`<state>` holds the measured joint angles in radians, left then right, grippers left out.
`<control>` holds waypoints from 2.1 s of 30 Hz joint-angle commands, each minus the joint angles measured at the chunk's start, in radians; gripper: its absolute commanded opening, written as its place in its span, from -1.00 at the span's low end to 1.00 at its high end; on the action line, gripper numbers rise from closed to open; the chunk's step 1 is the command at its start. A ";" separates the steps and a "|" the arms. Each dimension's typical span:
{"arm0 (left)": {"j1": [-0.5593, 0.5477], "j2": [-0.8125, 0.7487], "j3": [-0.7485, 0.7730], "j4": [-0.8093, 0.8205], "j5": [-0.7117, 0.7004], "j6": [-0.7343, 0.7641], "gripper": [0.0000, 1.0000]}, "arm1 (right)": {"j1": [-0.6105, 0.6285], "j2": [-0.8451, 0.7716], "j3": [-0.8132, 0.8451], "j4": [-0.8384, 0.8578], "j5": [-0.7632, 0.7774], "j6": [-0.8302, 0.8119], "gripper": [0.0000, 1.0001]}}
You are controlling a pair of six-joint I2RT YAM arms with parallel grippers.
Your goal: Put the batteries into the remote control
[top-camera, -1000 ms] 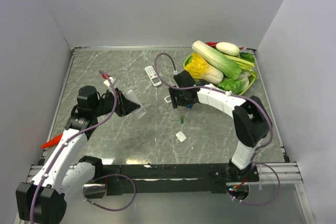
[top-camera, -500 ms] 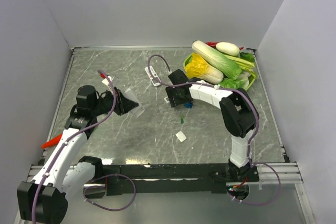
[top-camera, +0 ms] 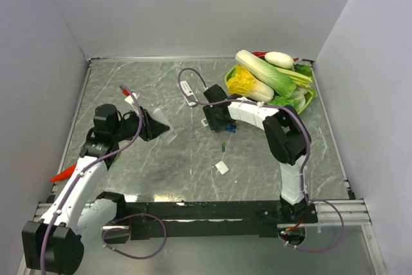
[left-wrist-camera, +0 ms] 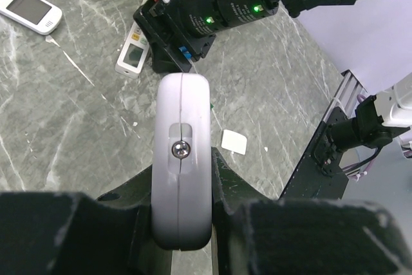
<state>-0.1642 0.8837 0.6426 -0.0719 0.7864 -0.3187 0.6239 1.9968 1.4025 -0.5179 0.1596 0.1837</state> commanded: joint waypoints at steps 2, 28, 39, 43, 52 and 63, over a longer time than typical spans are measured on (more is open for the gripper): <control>0.009 0.009 0.015 0.050 0.034 0.000 -0.97 | 0.013 0.045 0.041 -0.010 0.014 -0.026 0.31; 0.020 0.001 0.009 0.058 0.039 -0.014 -0.97 | 0.209 -0.102 -0.192 -0.045 -0.154 -0.291 0.07; 0.022 -0.002 0.008 0.047 0.013 -0.019 -0.97 | 0.214 -0.116 -0.165 -0.076 -0.154 -0.285 0.51; 0.022 -0.006 0.008 0.049 0.008 -0.022 -0.97 | 0.214 -0.164 -0.142 -0.102 -0.187 -0.250 0.64; 0.025 -0.029 0.006 0.044 -0.015 -0.028 -0.98 | 0.204 -0.308 -0.108 -0.143 -0.088 0.048 0.61; 0.025 -0.058 0.002 0.038 -0.032 -0.037 -0.97 | 0.192 -0.311 -0.146 -0.143 0.026 0.575 0.21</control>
<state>-0.1452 0.8497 0.6422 -0.0666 0.7601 -0.3462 0.8207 1.7100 1.2549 -0.6525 0.1280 0.4980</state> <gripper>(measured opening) 0.255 0.653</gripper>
